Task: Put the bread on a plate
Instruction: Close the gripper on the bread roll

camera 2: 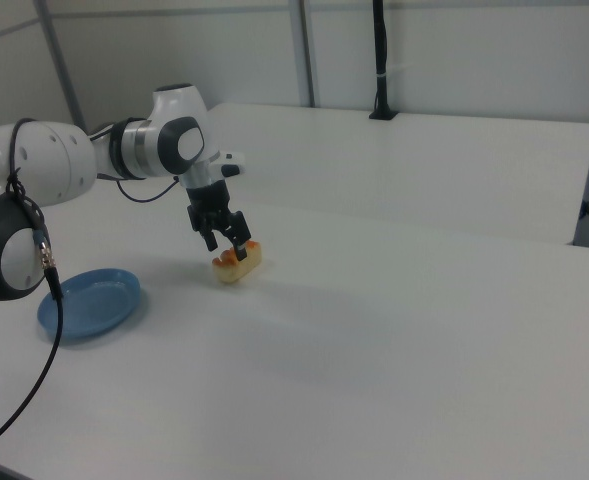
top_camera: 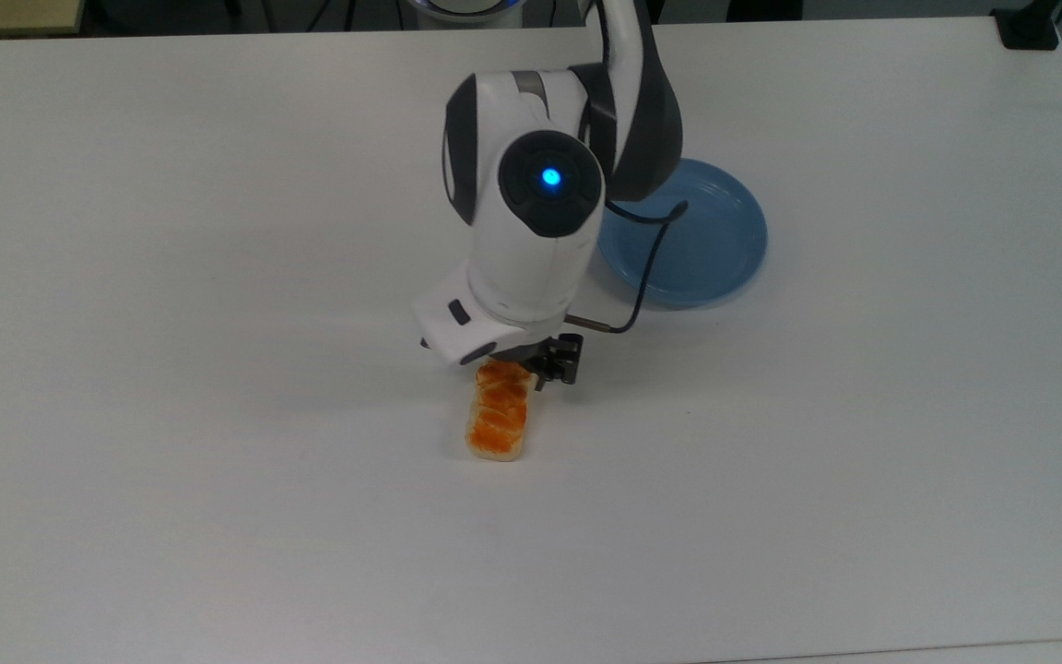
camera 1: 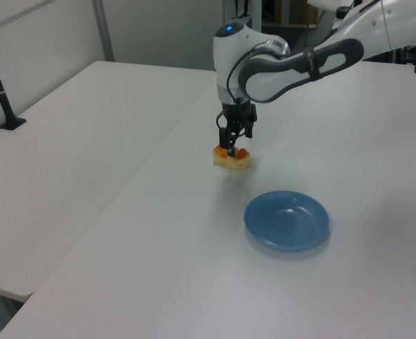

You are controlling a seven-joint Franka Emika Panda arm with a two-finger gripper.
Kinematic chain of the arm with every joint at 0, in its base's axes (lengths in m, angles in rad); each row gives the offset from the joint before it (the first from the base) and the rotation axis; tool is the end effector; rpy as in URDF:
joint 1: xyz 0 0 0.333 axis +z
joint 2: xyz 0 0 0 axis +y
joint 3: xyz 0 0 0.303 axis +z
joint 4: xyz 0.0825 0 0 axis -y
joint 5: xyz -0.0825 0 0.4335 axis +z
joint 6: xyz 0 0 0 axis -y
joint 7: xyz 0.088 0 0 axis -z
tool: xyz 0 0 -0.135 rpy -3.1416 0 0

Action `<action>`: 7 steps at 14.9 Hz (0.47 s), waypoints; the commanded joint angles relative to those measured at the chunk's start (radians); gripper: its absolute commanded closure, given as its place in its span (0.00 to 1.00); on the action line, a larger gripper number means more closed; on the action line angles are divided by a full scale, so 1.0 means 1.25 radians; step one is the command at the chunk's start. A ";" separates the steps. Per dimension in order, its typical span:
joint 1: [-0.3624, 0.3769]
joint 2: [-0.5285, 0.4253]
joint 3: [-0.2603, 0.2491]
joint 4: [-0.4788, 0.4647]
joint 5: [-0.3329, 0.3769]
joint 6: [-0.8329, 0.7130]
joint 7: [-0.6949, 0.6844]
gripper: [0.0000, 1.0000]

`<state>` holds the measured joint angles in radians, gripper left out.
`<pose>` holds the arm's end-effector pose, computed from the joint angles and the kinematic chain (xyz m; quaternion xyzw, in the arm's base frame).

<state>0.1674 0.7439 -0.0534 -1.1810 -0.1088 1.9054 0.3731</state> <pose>0.7818 0.0884 0.2920 0.9921 -0.1039 0.0078 0.0695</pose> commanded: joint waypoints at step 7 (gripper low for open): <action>0.007 0.042 0.027 0.037 -0.020 0.010 0.033 0.00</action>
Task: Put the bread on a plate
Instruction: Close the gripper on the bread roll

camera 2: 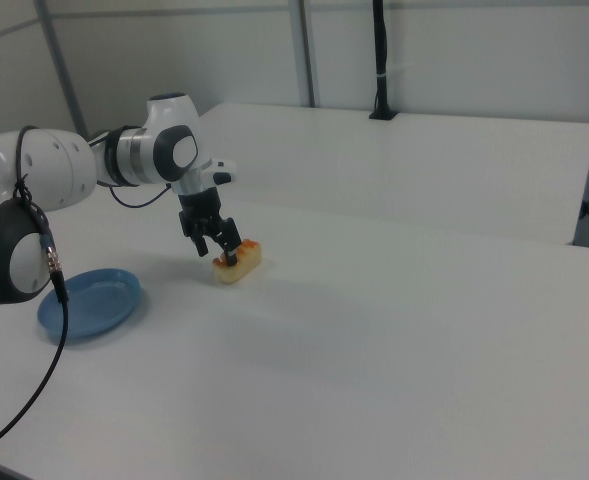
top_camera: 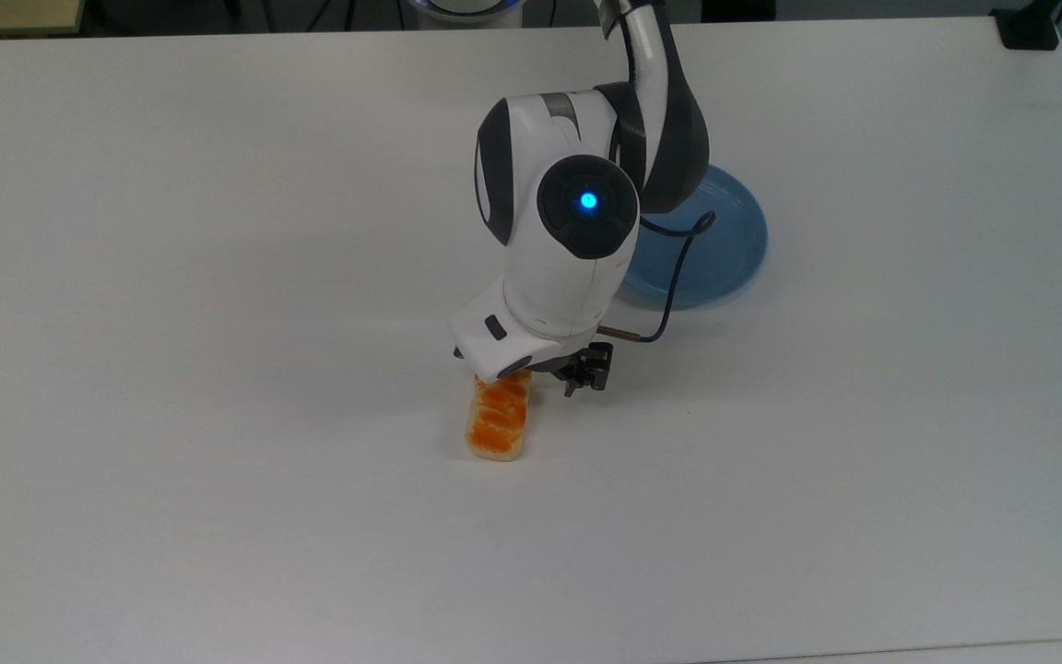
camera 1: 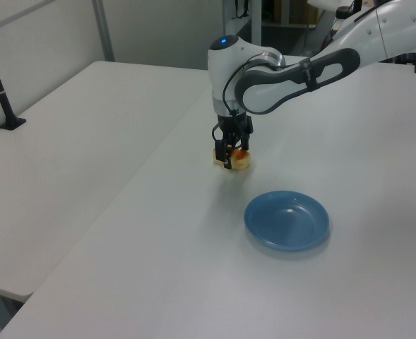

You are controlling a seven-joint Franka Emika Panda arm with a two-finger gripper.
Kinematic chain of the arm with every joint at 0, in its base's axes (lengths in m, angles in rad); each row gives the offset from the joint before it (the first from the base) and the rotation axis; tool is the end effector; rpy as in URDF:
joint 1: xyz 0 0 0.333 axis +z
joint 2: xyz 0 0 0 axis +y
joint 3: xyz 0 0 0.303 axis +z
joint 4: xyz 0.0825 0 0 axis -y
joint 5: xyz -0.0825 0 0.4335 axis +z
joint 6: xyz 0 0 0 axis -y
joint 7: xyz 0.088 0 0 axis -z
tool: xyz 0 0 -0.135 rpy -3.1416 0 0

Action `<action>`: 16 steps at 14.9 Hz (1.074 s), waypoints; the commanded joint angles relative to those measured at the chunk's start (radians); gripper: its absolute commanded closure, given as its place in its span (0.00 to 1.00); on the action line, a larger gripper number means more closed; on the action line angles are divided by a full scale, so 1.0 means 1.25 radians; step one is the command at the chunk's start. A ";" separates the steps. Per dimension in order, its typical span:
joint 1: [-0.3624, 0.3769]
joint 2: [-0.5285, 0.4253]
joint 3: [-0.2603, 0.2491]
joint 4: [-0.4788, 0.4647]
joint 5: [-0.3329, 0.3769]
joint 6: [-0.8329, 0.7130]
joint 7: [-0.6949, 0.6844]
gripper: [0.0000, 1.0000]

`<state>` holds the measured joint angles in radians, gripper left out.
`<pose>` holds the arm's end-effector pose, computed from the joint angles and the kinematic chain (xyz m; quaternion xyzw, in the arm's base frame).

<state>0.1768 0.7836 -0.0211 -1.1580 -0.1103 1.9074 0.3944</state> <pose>0.7814 0.1157 0.2721 0.9934 -0.0969 -0.0003 0.0616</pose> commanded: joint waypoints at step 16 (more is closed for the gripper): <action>-0.002 0.001 -0.008 -0.022 -0.056 0.007 0.016 0.00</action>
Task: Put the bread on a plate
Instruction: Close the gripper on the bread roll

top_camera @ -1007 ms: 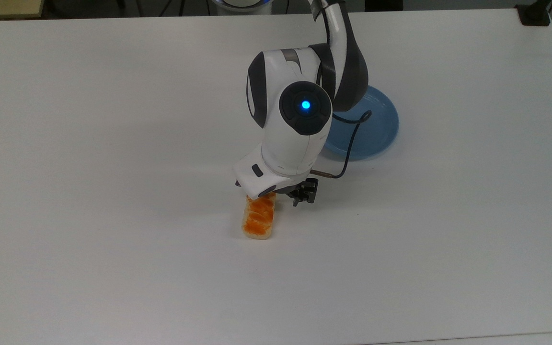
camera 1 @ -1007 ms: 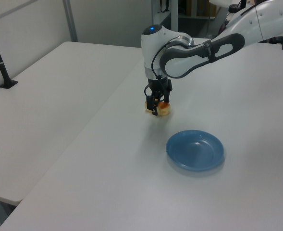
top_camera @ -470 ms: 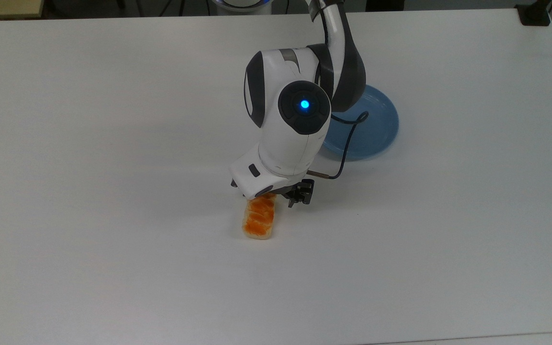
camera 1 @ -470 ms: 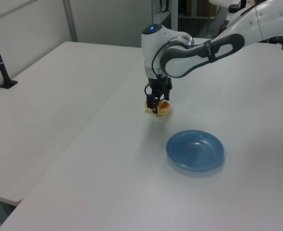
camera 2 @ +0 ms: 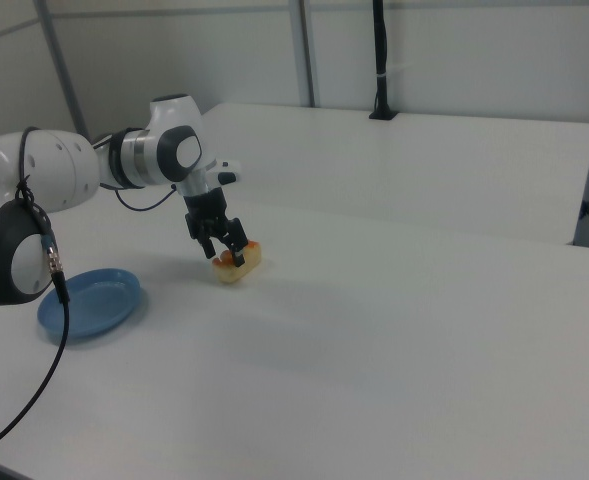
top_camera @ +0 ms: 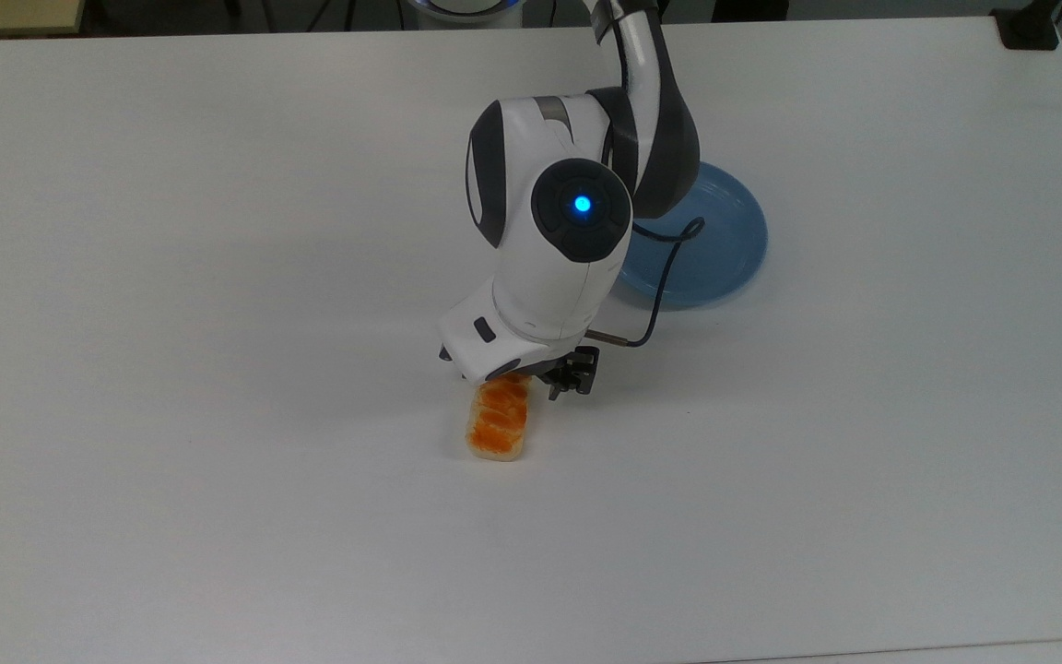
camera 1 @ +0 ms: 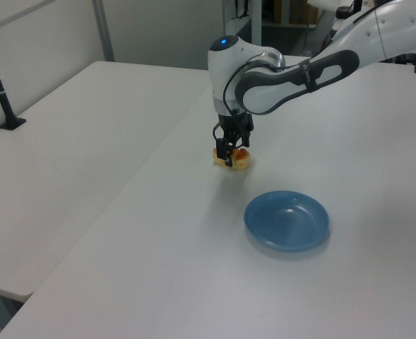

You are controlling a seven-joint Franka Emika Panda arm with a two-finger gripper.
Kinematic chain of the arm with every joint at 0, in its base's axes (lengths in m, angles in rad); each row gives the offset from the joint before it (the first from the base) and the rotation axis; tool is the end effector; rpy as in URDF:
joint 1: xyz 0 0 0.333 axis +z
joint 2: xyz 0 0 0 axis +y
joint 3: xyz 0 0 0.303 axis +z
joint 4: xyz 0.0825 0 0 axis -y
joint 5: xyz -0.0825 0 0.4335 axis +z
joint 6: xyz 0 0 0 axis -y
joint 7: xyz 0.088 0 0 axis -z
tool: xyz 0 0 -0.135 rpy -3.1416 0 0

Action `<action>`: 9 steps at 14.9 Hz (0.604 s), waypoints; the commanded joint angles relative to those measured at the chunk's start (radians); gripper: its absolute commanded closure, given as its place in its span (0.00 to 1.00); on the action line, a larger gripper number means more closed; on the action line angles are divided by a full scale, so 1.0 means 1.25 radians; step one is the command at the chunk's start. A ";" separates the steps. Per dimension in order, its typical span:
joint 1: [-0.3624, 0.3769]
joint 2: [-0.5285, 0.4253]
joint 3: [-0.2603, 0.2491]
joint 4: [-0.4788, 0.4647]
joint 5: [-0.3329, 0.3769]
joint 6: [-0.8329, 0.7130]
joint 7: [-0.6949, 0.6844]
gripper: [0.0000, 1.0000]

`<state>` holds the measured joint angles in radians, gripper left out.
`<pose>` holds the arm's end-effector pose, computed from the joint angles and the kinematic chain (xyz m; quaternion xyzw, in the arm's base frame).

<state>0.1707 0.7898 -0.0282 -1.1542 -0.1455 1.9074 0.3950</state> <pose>0.7838 0.1034 0.2698 0.9921 -0.0965 0.0033 0.0802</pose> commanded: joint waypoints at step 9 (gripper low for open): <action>-0.009 -0.035 0.005 -0.031 -0.025 -0.003 0.041 0.54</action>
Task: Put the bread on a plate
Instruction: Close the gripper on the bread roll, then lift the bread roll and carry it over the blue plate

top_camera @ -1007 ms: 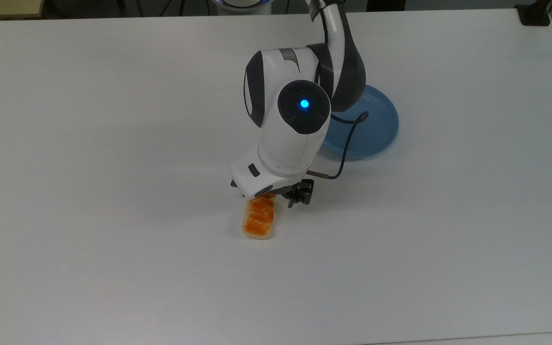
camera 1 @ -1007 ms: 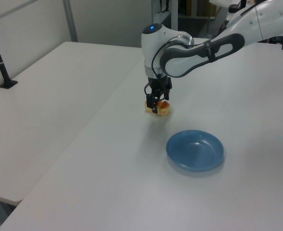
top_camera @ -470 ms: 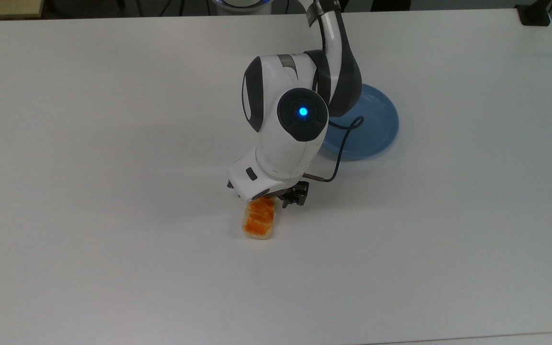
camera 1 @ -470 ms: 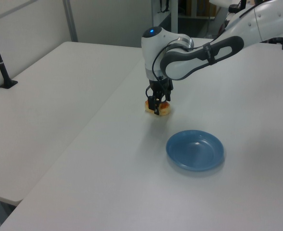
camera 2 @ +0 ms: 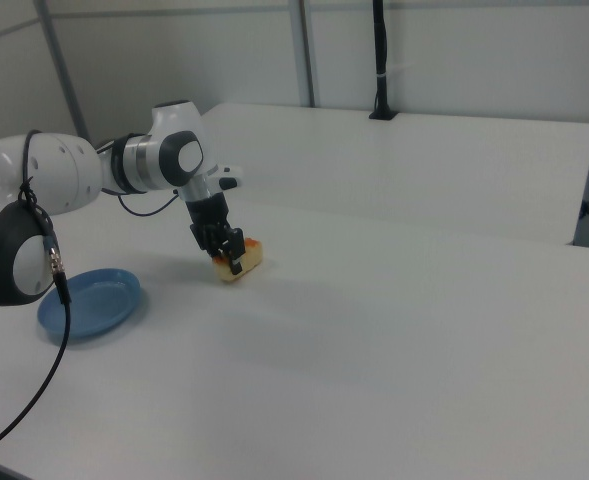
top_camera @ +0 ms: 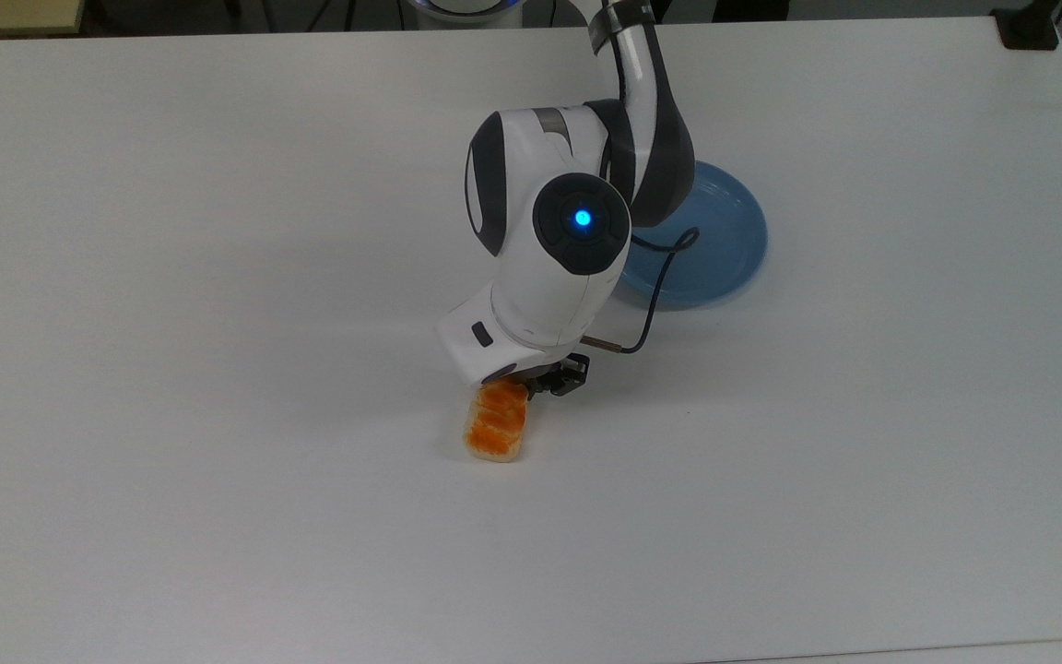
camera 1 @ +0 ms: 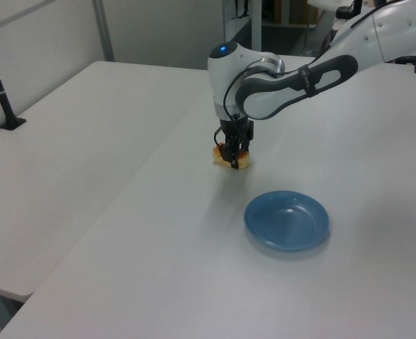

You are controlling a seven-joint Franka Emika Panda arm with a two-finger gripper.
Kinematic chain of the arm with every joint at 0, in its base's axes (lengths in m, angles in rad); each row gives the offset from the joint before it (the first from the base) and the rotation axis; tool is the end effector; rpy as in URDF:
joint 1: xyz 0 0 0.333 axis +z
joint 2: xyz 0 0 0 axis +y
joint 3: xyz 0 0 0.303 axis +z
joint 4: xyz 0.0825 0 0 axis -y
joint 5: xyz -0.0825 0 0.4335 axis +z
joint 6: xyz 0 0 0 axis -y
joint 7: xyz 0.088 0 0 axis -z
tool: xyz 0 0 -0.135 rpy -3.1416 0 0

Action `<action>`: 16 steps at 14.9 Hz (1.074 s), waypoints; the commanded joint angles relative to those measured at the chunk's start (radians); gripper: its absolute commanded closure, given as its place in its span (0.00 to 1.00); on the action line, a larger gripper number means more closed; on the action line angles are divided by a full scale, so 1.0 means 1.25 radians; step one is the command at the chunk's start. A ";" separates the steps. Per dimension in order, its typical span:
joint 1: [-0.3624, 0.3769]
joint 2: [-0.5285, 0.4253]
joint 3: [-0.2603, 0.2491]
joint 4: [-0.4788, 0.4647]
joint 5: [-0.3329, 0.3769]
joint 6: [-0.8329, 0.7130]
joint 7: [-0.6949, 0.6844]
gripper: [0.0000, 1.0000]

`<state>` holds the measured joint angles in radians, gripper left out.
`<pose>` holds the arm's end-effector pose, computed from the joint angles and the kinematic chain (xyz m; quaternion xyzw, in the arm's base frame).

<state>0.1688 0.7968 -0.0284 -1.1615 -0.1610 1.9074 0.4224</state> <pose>0.7822 0.0999 0.2607 0.9902 -0.1078 -0.0005 0.0891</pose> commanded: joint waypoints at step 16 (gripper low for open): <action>0.152 -0.402 0.014 -0.375 -0.014 -0.074 0.030 0.58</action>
<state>0.2952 0.3642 -0.0053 -1.4890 -0.1611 1.7999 0.4232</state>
